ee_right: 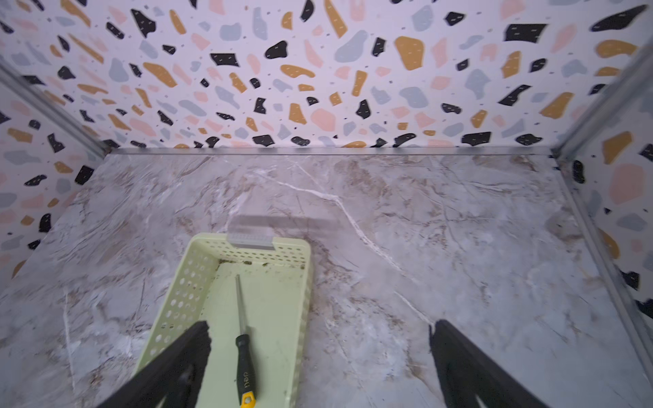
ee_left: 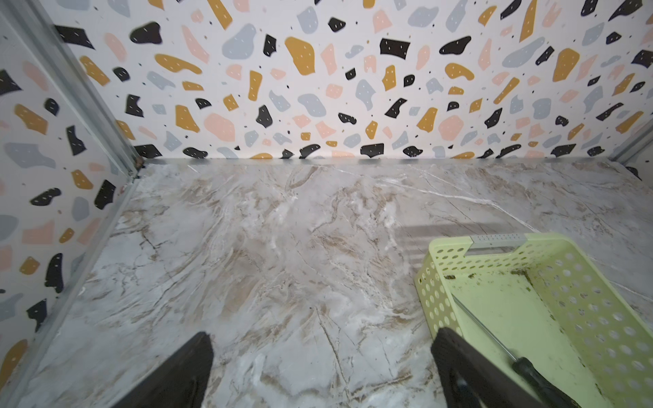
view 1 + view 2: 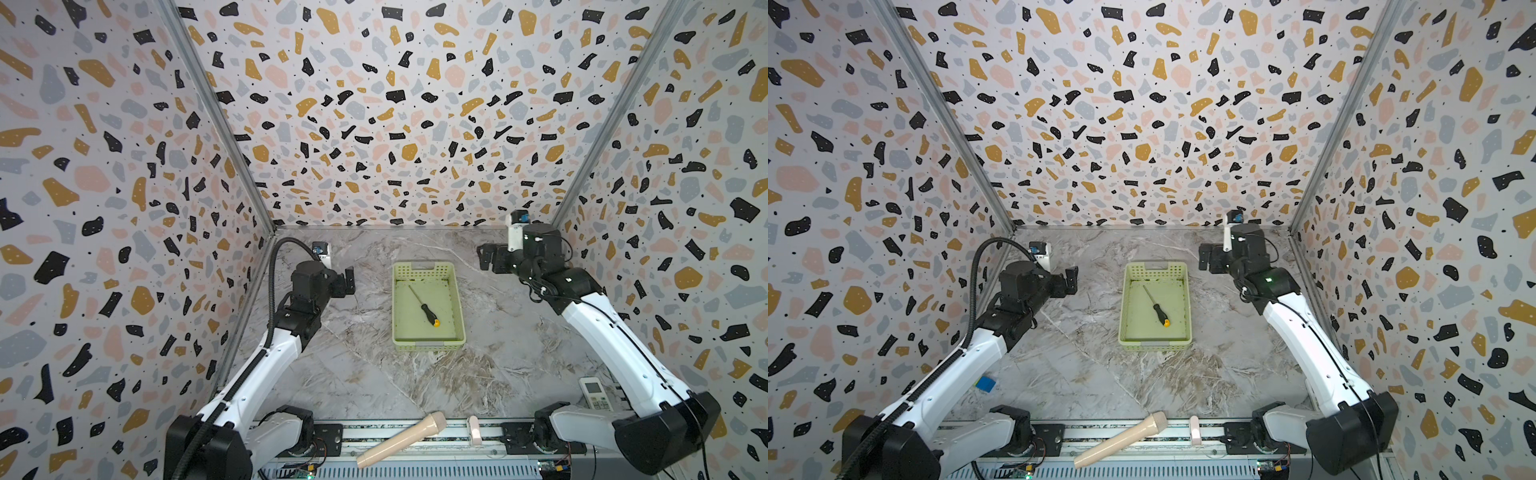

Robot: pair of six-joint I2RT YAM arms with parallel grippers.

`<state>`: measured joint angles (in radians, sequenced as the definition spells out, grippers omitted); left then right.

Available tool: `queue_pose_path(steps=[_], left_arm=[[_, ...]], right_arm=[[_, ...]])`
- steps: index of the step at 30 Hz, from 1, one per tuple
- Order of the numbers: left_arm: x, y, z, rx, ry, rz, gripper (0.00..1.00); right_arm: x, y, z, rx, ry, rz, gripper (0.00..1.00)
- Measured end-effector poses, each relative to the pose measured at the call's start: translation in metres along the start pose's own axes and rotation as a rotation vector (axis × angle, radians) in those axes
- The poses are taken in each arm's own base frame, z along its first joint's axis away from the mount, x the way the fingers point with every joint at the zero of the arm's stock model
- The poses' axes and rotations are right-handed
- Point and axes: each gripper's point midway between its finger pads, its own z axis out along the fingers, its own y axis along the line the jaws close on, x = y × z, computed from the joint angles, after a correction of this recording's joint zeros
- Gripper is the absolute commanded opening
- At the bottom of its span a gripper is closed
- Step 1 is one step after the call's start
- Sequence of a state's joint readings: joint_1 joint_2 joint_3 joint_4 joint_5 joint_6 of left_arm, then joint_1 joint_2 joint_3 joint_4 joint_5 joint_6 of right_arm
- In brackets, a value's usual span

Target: Put the screwdriver in the bin

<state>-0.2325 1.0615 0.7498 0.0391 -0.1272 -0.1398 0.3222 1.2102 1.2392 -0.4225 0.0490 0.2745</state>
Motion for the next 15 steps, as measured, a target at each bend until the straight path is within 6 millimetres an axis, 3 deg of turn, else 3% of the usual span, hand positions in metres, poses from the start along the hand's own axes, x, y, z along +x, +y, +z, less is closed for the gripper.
queue_pose_path(steps=[3, 9, 12, 15], left_arm=[[0.003, 0.011, -0.010, -0.048, -0.076, -0.002, 0.99], [0.015, 0.033, -0.022, -0.148, -0.176, -0.012, 0.99], [0.009, 0.036, -0.023, -0.172, -0.204, -0.013, 1.00], [0.007, 0.038, -0.022, -0.187, -0.213, -0.003, 0.99]], right_arm=[[0.019, -0.025, 0.003, 0.046, 0.010, 0.017, 0.99], [0.077, -0.060, 0.020, 0.109, 0.099, 0.026, 0.99], [0.084, -0.064, 0.016, 0.107, 0.075, 0.023, 0.99], [0.074, -0.064, 0.005, 0.100, 0.006, 0.017, 0.99]])
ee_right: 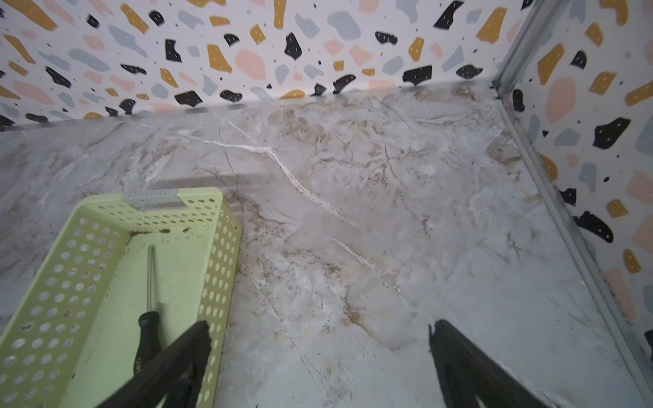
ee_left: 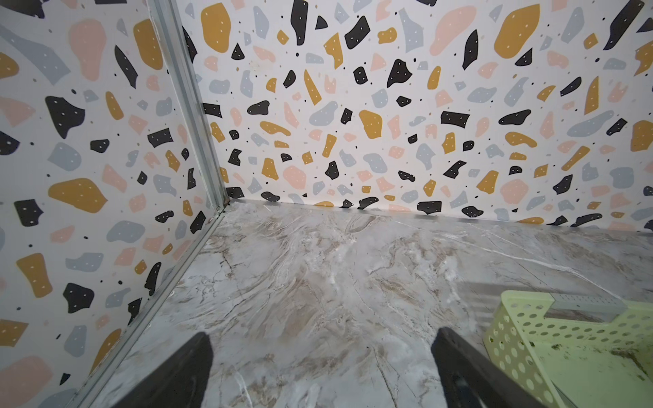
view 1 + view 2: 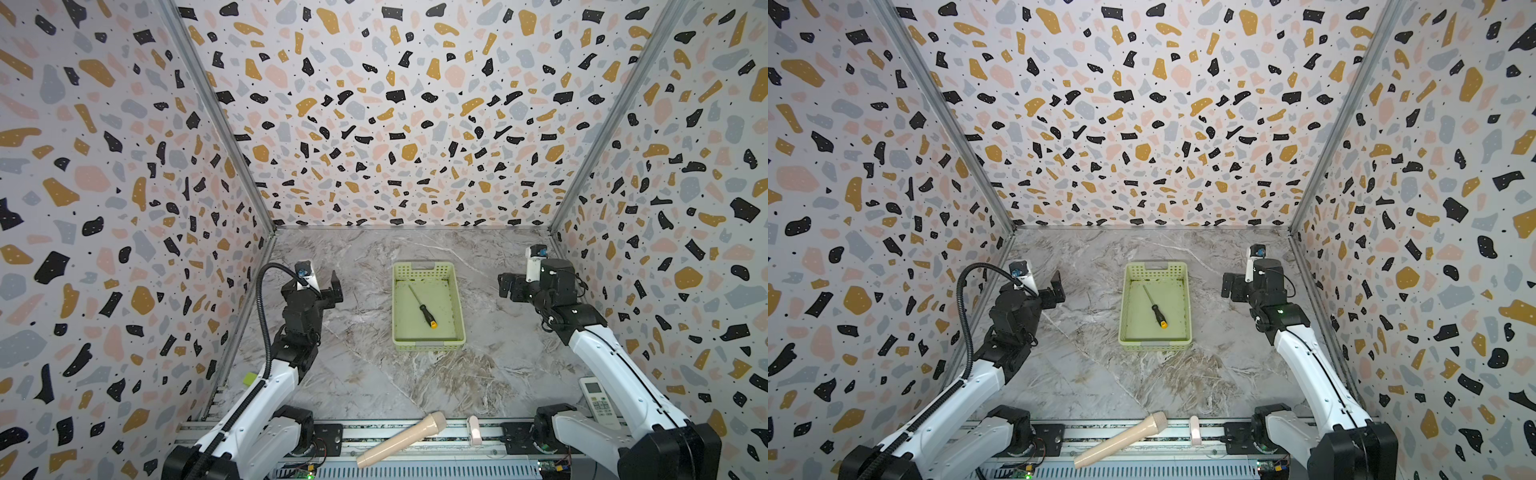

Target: Put the screwdriver in the bin

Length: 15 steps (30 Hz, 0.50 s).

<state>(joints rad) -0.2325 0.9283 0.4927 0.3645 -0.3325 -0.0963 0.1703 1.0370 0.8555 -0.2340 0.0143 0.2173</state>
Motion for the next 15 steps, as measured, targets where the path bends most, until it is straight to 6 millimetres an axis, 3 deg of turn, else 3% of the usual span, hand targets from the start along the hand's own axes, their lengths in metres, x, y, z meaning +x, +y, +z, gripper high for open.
queue_pose_path(steps=[4, 7, 9, 15], left_arm=[[0.004, -0.001, 0.003, 0.002, 0.011, 0.025, 1.00], [0.004, -0.005, 0.003, 0.023, -0.012, 0.061, 1.00], [0.011, -0.006, 0.002, 0.033, -0.031, 0.102, 1.00], [0.058, 0.002, 0.000, 0.019, 0.021, 0.188, 1.00]], right_arm=[[-0.015, 0.000, -0.009, -0.008, -0.081, -0.005, 0.99], [-0.013, -0.001, -0.005, -0.007, -0.102, -0.020, 0.99], [-0.004, -0.003, 0.001, -0.004, -0.105, -0.034, 0.99], [0.035, -0.016, 0.022, 0.037, -0.108, -0.089, 0.99]])
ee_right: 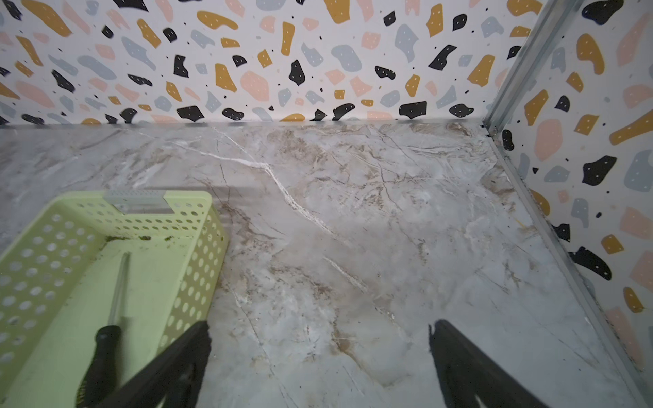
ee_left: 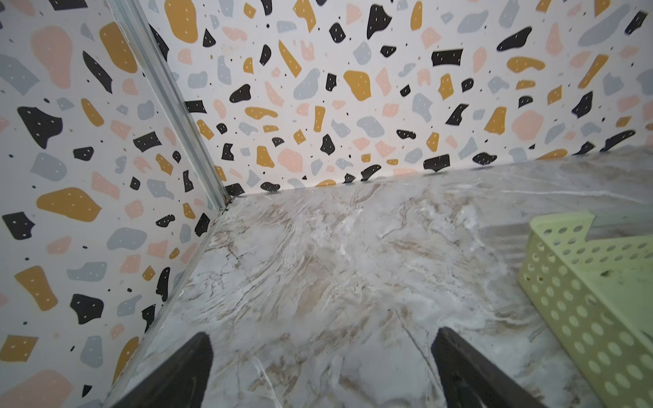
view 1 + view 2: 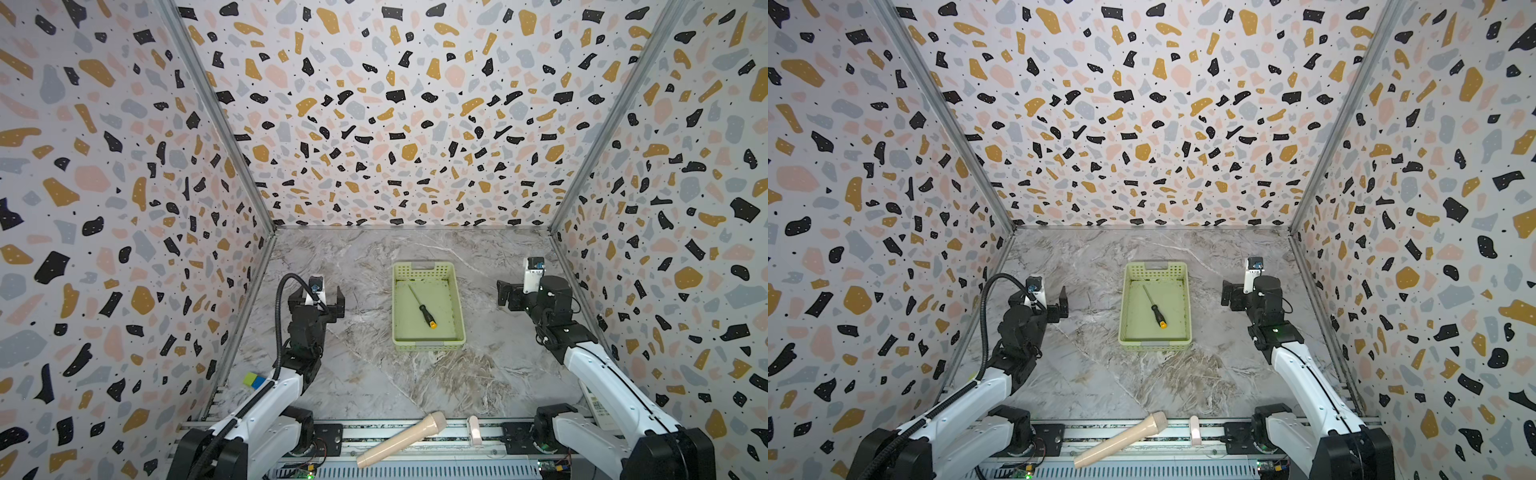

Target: Put the screwdriver in the bin

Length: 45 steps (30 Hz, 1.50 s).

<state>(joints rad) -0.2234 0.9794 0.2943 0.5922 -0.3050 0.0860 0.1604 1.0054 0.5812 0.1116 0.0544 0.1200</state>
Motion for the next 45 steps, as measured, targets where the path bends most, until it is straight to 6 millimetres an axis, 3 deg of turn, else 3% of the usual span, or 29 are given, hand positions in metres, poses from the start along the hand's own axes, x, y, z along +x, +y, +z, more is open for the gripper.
queue_pose_path(steps=[6, 9, 14, 21, 29, 35, 40, 45], left_arm=[[0.001, 0.004, 0.008, -0.038, -0.025, 0.006, 0.99], [0.011, 0.002, 0.011, -0.037, -0.024, 0.014, 0.99], [0.030, -0.002, 0.014, -0.032, 0.015, 0.029, 1.00], [0.022, 0.002, 0.011, -0.047, -0.034, 0.008, 0.99], [0.036, 0.003, 0.008, -0.058, -0.026, -0.001, 1.00], [0.050, 0.002, 0.015, -0.064, 0.003, 0.003, 0.99], [0.052, 0.014, 0.017, -0.091, -0.003, -0.026, 1.00], [0.069, 0.027, 0.025, -0.110, 0.033, -0.074, 1.00]], right_arm=[[0.037, -0.021, 0.007, 0.067, -0.102, -0.043, 0.99], [0.049, -0.031, 0.006, 0.094, -0.158, -0.047, 0.99], [0.036, -0.039, 0.007, 0.096, -0.230, -0.043, 0.99], [0.022, -0.036, 0.007, 0.081, -0.289, -0.064, 0.99], [0.032, -0.035, 0.021, 0.072, -0.279, -0.064, 0.99], [0.053, -0.032, 0.035, 0.049, -0.245, -0.074, 0.99], [0.075, -0.029, 0.045, 0.024, -0.204, -0.087, 0.99], [0.073, -0.024, 0.046, -0.001, -0.210, -0.097, 0.99]])
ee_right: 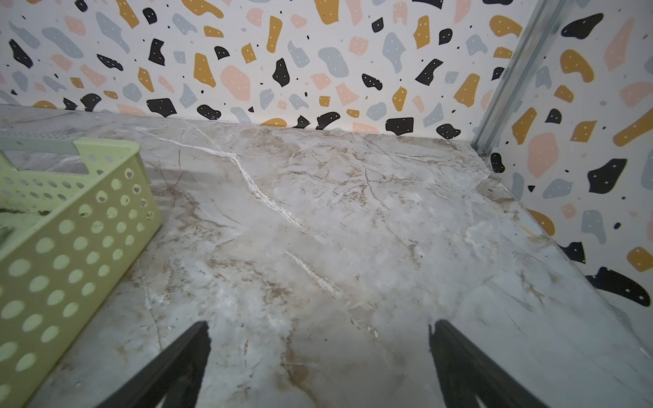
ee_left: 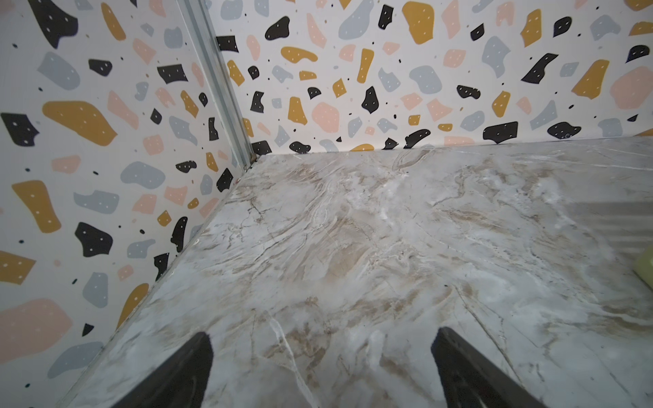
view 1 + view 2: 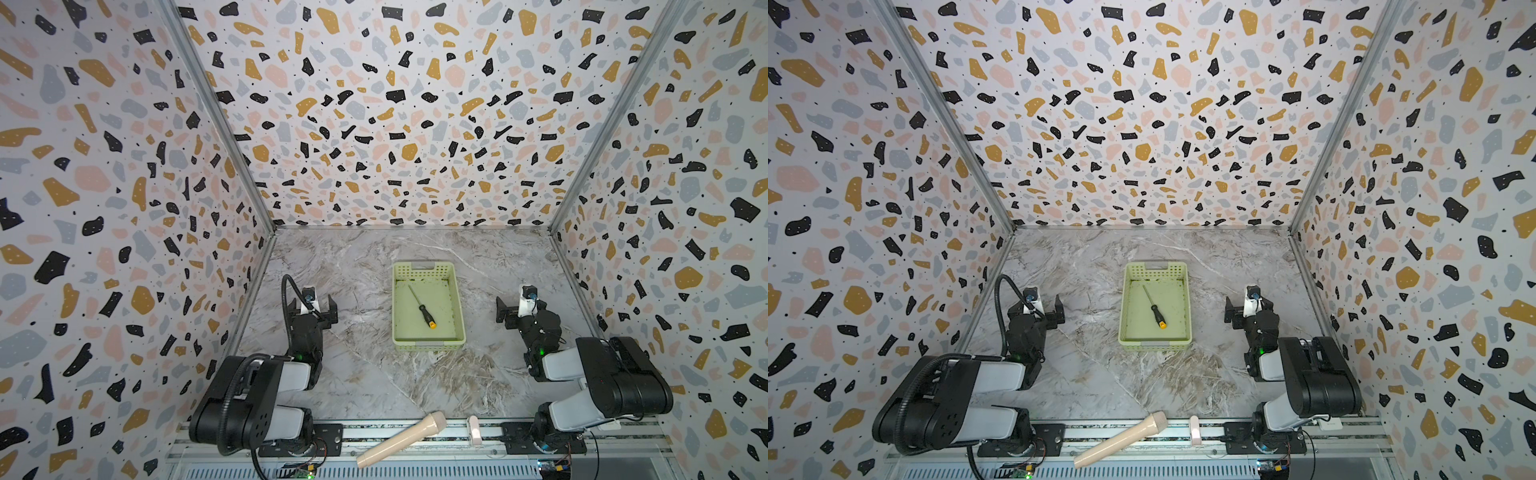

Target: Put the screwdriver in the bin

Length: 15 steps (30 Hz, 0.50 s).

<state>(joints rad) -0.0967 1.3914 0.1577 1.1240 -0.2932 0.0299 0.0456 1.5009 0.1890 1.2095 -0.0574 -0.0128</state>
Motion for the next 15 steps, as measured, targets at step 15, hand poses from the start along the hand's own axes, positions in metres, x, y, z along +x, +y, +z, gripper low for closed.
queue_pose_path(steps=[15], left_arm=[[-0.0030, -0.0018, 0.0014, 0.030, -0.015, -0.046, 0.99]], right_arm=[[-0.0107, 0.0097, 0.0000, -0.012, -0.042, -0.035, 0.99]])
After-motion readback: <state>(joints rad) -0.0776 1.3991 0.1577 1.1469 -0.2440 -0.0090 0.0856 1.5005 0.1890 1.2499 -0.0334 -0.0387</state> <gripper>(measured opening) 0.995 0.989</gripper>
